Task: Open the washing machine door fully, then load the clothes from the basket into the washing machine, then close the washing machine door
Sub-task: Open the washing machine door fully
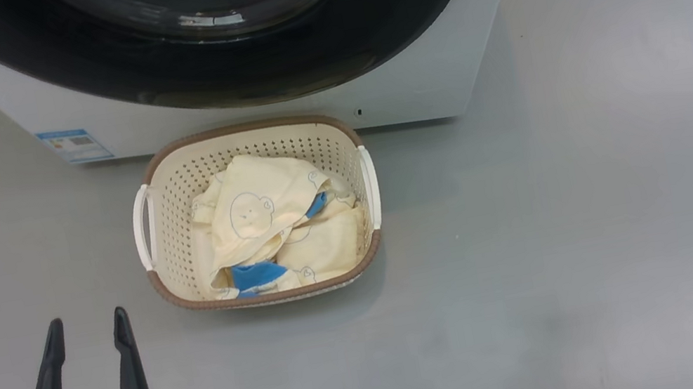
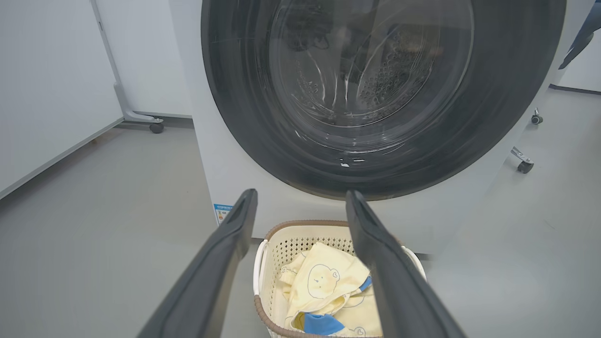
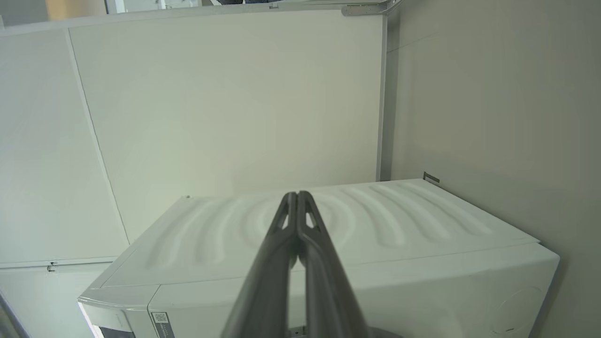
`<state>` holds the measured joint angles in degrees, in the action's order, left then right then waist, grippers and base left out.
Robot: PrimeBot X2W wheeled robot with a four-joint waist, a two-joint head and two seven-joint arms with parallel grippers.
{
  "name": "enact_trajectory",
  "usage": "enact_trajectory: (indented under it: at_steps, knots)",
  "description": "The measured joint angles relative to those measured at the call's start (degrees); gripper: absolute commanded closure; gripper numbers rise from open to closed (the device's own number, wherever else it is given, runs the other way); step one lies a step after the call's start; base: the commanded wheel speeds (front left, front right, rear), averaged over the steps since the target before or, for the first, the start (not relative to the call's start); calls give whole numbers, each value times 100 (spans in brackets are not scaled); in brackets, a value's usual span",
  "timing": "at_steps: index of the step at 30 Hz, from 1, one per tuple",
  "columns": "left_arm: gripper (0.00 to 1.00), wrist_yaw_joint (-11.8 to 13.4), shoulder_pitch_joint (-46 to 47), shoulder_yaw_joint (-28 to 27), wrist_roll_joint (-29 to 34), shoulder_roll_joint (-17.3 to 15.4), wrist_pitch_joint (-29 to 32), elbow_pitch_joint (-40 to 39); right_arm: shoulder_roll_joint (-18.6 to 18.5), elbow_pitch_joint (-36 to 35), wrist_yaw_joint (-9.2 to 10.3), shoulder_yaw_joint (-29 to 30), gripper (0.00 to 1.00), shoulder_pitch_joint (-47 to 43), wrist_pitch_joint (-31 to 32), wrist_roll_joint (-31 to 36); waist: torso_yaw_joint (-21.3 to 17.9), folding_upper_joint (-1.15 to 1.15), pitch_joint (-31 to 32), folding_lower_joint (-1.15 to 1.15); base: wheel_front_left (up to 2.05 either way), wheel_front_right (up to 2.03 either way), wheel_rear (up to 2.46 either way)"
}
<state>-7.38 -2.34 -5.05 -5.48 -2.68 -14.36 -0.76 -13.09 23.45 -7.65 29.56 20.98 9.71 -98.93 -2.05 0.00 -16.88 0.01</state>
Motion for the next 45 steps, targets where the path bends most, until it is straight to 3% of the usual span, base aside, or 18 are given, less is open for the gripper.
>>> enact_trajectory:
  at_steps: [10,17,30,45]
  knots:
    - [0,-12,220,240,45,-1,0,-345,-99,249,0,58,100,1076,1619,-38,322,0,-563,0,0,0,0]
    - [0,-13,250,330,45,5,-1,-361,-108,220,0,-94,100,1785,2197,236,563,0,-805,0,0,0,0]
    - [0,-5,267,424,26,25,-1,-449,-83,114,0,-493,100,2679,2958,557,956,0,-1260,0,0,0,0]
    - [0,137,530,565,-67,35,-1,-478,125,67,0,-935,100,3166,3251,837,1164,0,-1603,0,0,0,0]
